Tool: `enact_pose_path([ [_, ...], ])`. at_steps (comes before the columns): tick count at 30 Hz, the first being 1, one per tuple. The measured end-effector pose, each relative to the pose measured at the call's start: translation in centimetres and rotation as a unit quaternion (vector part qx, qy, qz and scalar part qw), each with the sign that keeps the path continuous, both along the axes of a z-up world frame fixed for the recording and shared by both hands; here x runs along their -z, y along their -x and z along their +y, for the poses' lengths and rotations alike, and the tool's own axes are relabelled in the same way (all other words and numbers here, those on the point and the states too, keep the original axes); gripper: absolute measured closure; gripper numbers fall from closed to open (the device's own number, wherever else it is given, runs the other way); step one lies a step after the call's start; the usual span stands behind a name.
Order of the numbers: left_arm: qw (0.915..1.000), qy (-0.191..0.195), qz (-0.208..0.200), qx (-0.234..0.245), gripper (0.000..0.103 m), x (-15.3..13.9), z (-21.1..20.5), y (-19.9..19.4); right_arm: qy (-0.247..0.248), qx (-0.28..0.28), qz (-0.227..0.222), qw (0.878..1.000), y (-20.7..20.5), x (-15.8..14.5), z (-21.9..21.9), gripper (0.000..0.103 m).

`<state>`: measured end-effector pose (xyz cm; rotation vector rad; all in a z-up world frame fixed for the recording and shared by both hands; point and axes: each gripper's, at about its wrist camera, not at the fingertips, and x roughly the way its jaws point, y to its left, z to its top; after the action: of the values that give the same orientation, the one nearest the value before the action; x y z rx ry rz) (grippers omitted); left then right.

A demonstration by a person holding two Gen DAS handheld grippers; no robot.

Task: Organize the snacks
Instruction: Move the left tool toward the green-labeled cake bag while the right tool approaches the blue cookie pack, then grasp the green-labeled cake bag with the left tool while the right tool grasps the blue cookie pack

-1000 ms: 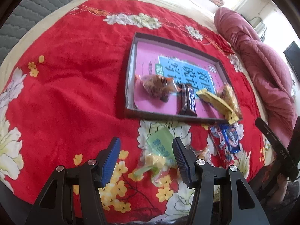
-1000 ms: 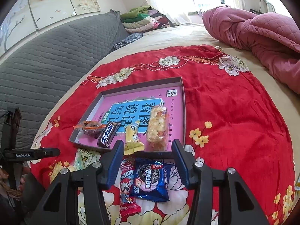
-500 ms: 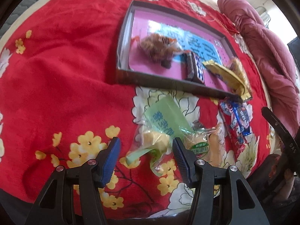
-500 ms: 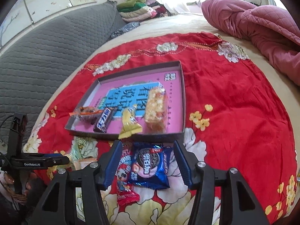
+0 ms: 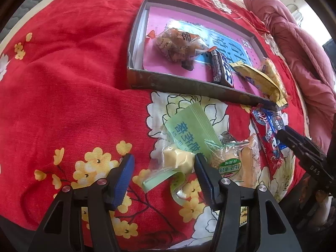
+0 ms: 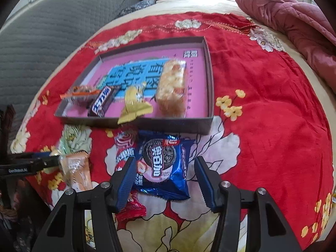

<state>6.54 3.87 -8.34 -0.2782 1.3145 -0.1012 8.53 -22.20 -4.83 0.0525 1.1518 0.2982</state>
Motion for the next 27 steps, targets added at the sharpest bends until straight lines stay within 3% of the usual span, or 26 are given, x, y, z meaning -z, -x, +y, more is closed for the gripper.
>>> enact_pose_path([
  [15,1.0000,-0.005,-0.007,-0.001,0.041,0.2,-0.3,0.1,0.050,-0.030,0.008,0.998,-0.8,2.3,2.4,0.041],
  [21,0.9999,-0.005,-0.015,-0.001,0.041,0.4,-0.3,0.2,0.027,-0.023,0.006,0.999,-1.2,2.4,1.8,0.045],
  [23,0.9998,-0.011,-0.018,0.004,0.048,0.3,-0.6,0.3,0.013,-0.016,0.009,1.000,-1.3,2.3,1.4,0.046],
  [24,0.9997,-0.010,-0.020,0.009,0.058,0.2,-0.8,0.3,0.007,-0.013,0.010,1.000,-1.3,2.2,1.3,0.047],
  [27,0.9992,-0.020,-0.025,0.024,0.058,0.0,-1.7,0.3,-0.013,-0.002,0.014,1.000,-1.4,2.1,0.7,0.047],
])
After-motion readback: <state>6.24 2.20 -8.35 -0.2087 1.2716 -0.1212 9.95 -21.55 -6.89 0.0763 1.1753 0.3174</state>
